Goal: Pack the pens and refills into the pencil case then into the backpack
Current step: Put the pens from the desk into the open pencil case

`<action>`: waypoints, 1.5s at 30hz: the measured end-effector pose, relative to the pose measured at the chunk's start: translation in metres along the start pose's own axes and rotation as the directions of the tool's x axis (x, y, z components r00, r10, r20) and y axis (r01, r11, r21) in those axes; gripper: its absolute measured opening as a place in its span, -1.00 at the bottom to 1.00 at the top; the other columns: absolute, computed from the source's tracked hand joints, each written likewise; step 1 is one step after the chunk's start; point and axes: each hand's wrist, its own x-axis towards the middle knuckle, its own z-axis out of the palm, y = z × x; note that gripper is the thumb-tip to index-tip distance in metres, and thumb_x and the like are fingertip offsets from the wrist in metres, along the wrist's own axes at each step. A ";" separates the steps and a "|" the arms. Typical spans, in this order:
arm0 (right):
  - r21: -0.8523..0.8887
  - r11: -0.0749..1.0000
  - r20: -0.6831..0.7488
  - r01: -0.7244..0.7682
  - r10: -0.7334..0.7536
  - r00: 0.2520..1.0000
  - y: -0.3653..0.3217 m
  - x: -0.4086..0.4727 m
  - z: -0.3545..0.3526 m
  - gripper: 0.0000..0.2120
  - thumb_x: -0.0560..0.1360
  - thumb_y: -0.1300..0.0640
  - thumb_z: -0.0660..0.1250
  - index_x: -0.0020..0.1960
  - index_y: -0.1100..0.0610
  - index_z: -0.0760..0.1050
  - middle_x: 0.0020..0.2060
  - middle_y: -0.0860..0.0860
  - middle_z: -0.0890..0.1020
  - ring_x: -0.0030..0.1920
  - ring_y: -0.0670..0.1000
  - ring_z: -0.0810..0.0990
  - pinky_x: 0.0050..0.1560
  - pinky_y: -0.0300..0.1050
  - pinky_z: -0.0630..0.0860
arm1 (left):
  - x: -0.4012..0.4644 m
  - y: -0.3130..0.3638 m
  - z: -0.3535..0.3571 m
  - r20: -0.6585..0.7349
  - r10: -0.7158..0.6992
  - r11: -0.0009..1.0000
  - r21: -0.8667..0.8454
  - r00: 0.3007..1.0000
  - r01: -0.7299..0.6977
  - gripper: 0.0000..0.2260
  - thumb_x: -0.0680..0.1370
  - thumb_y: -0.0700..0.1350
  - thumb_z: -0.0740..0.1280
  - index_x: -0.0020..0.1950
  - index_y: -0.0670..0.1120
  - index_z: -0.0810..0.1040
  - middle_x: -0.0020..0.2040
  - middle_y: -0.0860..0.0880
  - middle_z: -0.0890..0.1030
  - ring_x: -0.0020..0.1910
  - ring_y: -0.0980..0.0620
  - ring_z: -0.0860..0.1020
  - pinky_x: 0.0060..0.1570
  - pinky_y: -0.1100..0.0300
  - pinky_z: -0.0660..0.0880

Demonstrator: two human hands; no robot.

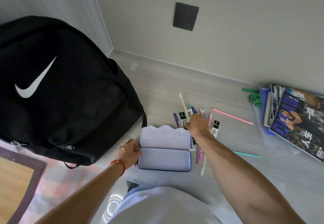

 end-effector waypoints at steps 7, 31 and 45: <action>-0.018 1.000 0.095 -0.009 0.011 0.995 0.012 -0.008 0.010 -0.79 0.50 0.18 0.44 0.07 0.28 0.58 0.02 0.23 0.69 0.06 0.21 0.68 -0.06 -0.06 0.58 | -0.007 -0.006 0.002 0.005 0.030 0.994 0.102 1.000 -0.030 -0.83 0.46 -0.28 0.25 -0.07 -0.03 0.50 -0.20 -0.11 0.60 -0.29 -0.14 0.62 -0.42 0.13 0.57; -0.128 0.806 0.175 0.578 -0.555 0.813 0.000 -0.127 0.033 -0.93 0.53 0.07 0.40 -0.12 0.03 0.55 -0.21 -0.02 0.64 -0.05 0.06 0.56 -0.15 -0.06 0.43 | -0.008 -0.026 -0.003 0.181 0.611 0.772 0.079 0.771 -0.631 -0.67 0.35 -0.43 0.31 0.00 -0.12 0.65 0.01 -0.01 0.59 -0.11 0.04 0.54 -0.04 0.22 0.50; -0.031 0.768 0.295 0.640 -0.604 0.740 0.010 -0.126 0.049 -0.92 0.56 0.13 0.36 0.01 0.10 0.49 -0.03 0.05 0.59 0.07 0.11 0.55 -0.06 -0.03 0.43 | -0.025 -0.024 0.001 0.159 0.674 0.599 0.454 0.721 -0.659 -0.88 0.42 -0.29 0.46 -0.11 -0.10 0.67 -0.04 -0.06 0.63 -0.01 -0.12 0.55 -0.10 -0.01 0.58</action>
